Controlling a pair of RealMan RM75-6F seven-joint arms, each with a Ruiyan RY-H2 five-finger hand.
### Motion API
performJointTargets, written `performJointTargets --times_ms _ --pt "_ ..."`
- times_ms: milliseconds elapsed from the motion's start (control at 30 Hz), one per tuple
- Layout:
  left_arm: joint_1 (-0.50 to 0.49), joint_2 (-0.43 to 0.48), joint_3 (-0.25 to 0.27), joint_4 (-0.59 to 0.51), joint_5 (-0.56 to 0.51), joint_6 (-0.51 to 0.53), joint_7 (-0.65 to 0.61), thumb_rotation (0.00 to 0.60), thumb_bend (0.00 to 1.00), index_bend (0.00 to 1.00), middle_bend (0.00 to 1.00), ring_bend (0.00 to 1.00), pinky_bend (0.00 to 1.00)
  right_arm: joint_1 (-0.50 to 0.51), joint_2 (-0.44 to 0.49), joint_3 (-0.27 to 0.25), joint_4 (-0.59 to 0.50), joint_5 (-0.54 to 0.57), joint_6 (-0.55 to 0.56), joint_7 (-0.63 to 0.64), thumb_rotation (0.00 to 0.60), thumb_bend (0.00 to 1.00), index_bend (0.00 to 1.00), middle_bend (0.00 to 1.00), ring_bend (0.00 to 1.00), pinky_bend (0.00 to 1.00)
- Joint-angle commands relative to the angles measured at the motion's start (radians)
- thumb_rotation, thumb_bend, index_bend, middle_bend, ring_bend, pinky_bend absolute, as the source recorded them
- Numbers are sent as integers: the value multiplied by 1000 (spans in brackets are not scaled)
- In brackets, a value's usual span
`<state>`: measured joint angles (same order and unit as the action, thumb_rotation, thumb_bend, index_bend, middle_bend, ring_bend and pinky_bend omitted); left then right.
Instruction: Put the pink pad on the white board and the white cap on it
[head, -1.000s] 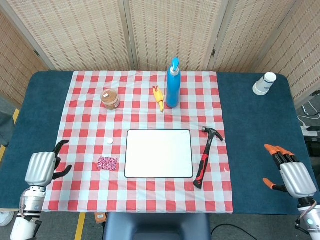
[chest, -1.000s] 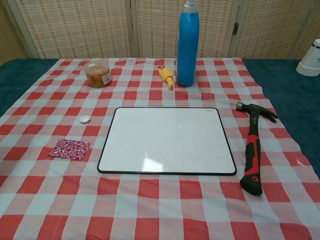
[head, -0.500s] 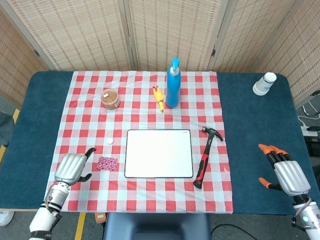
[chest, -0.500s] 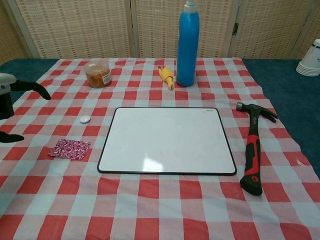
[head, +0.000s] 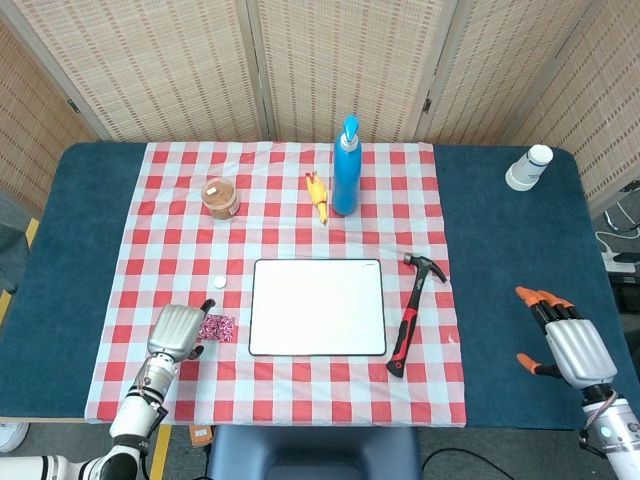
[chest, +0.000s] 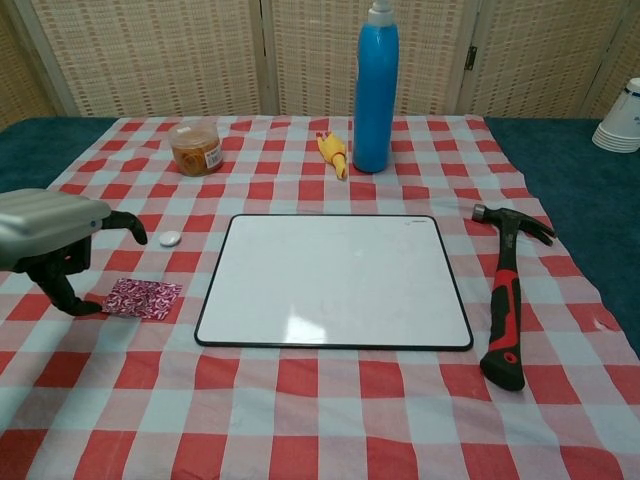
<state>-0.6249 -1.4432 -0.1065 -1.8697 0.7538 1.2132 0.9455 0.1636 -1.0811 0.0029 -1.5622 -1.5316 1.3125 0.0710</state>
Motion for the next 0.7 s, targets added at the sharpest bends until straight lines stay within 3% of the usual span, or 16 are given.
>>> performJointTargets --times_ms 33,700 --pt "-14 -4 -1 8 -23 -4 -1 600 237 232 1000 1000 1000 1 0 0 1 2 -3 0 600 126 0 120 87 184" --pt "-64 -81 37 100 -71 -10 -6 600 239 249 1000 1000 1000 -14 11 5 -2 1 38 22 600 126 0 120 86 184"
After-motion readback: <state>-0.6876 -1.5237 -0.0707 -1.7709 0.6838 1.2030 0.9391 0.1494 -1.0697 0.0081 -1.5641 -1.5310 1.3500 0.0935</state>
